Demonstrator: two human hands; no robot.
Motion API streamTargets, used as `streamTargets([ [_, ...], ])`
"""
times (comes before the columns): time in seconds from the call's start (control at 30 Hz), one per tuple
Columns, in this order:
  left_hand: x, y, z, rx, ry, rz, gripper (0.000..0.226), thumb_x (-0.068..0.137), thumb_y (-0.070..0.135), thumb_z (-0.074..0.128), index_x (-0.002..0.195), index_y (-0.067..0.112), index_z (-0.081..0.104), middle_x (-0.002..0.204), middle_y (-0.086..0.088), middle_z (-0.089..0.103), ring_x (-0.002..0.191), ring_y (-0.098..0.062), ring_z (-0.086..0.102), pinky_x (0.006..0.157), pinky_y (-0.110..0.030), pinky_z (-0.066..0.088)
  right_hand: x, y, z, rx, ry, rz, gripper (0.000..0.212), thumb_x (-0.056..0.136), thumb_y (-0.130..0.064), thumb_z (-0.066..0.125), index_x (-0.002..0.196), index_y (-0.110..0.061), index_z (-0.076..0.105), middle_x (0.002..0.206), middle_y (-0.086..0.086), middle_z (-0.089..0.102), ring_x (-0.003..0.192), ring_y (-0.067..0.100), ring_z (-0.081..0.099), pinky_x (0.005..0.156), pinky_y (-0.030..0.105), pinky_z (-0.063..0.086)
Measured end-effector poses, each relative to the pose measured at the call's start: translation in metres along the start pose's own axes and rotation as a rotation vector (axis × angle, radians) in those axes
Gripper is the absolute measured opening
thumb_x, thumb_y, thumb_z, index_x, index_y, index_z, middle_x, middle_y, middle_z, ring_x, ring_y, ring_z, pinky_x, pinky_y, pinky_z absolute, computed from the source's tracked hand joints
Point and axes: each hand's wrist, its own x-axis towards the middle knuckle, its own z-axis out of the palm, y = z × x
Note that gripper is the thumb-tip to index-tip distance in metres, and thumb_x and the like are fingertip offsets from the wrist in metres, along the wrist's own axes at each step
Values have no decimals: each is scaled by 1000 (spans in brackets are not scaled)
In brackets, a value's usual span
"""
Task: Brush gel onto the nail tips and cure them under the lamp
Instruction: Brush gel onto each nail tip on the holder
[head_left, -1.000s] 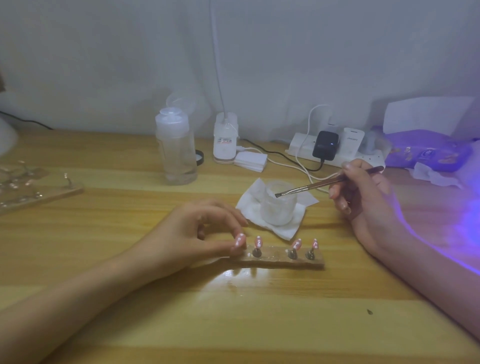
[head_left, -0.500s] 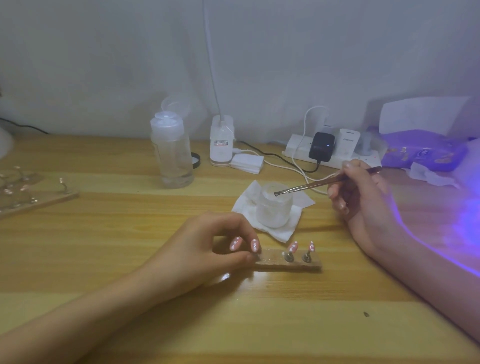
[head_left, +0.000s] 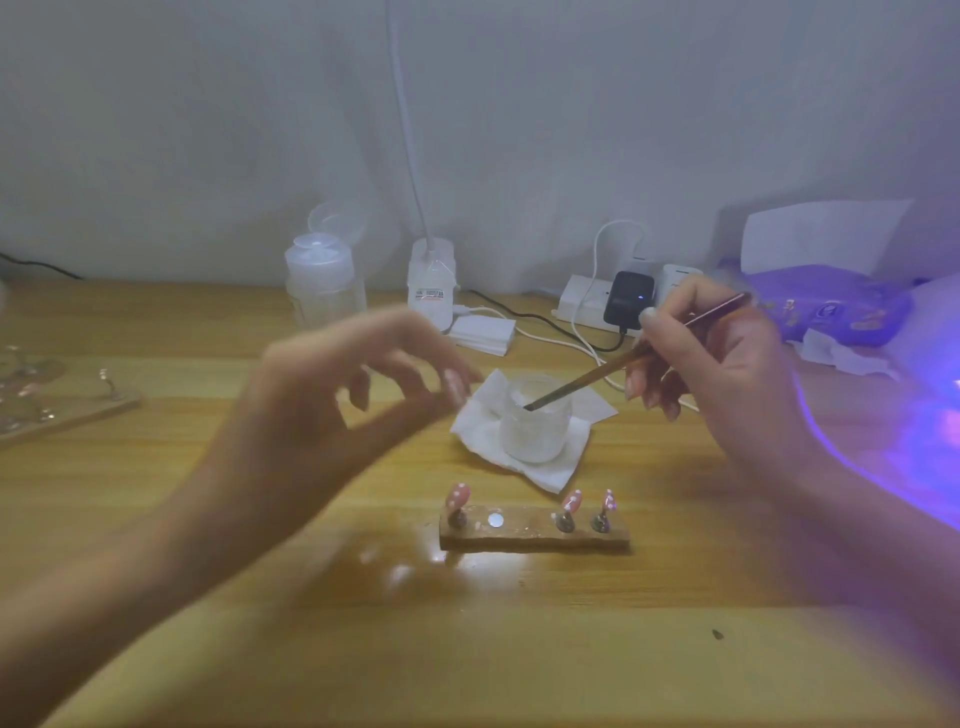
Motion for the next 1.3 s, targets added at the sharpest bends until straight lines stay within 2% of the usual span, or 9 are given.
streamTargets([
  [0.07, 8, -3, -12, -176, 31, -90, 11, 87, 34, 65, 86, 24, 64, 93, 3, 74, 67, -15, 68, 63, -29, 53, 4, 1, 1, -45, -43, 1, 24, 98, -25, 56, 77, -14, 50, 59, 13, 64, 48, 22, 57, 43, 25, 43],
  [0.23, 25, -20, -11, -585, -70, -469, 15, 75, 35, 81, 83, 31, 69, 89, 6, 72, 59, -9, 60, 60, -16, 49, 8, 5, 7, -113, -130, 30, 26, 94, -32, 59, 77, -15, 51, 61, 14, 65, 51, 24, 58, 47, 25, 45],
  [0.33, 37, -28, 1, -924, 50, -646, 6, 78, 32, 73, 82, 29, 75, 82, 14, 67, 50, -1, 51, 52, -13, 45, 9, 7, 7, -105, -164, 58, 28, 94, -30, 59, 81, -7, 51, 62, 14, 66, 50, 23, 58, 45, 25, 45],
  [0.43, 44, -32, 15, -1040, 200, -677, 10, 74, 35, 72, 82, 32, 76, 83, 17, 68, 49, 0, 51, 50, -12, 42, 8, 7, 5, -47, -145, 77, 24, 97, -24, 58, 79, -9, 50, 61, 14, 66, 49, 22, 57, 44, 25, 46],
  [0.57, 40, -37, 34, -913, 242, -610, 13, 70, 39, 75, 82, 35, 74, 82, 15, 67, 52, -1, 51, 51, -11, 42, 5, 6, -1, 27, 0, 62, 25, 100, -20, 56, 76, -16, 51, 59, 12, 64, 46, 19, 56, 42, 24, 45],
  [0.87, 21, -54, 55, -573, 126, -542, 7, 76, 30, 74, 82, 32, 75, 94, 7, 73, 62, -9, 63, 49, -15, 44, -7, 22, -2, 294, 235, 197, 39, 101, -20, 50, 64, -30, 57, 54, 2, 60, 48, 12, 54, 42, 18, 40],
  [1.0, 18, -58, 56, -527, 93, -540, 10, 76, 30, 76, 85, 27, 76, 90, 10, 73, 61, -5, 61, 49, -13, 42, -10, 29, -1, 407, 276, 307, 28, 100, -19, 50, 73, -19, 52, 54, 3, 60, 47, 10, 51, 42, 17, 39],
  [1.17, 15, -58, 60, -420, 91, -451, 10, 83, 14, 78, 89, 22, 76, 93, 9, 73, 70, 0, 64, 56, -12, 47, -7, 30, -2, 452, 262, 349, 20, 91, -29, 57, 78, -15, 51, 55, 1, 61, 46, 7, 51, 43, 16, 40],
  [1.3, 14, -58, 60, -415, 77, -445, 6, 80, 18, 79, 81, 21, 74, 88, 6, 72, 54, -2, 54, 50, -12, 42, -7, 29, -2, 457, 247, 346, 23, 83, -37, 61, 78, -15, 55, 58, 3, 64, 48, 9, 54, 44, 16, 42],
])
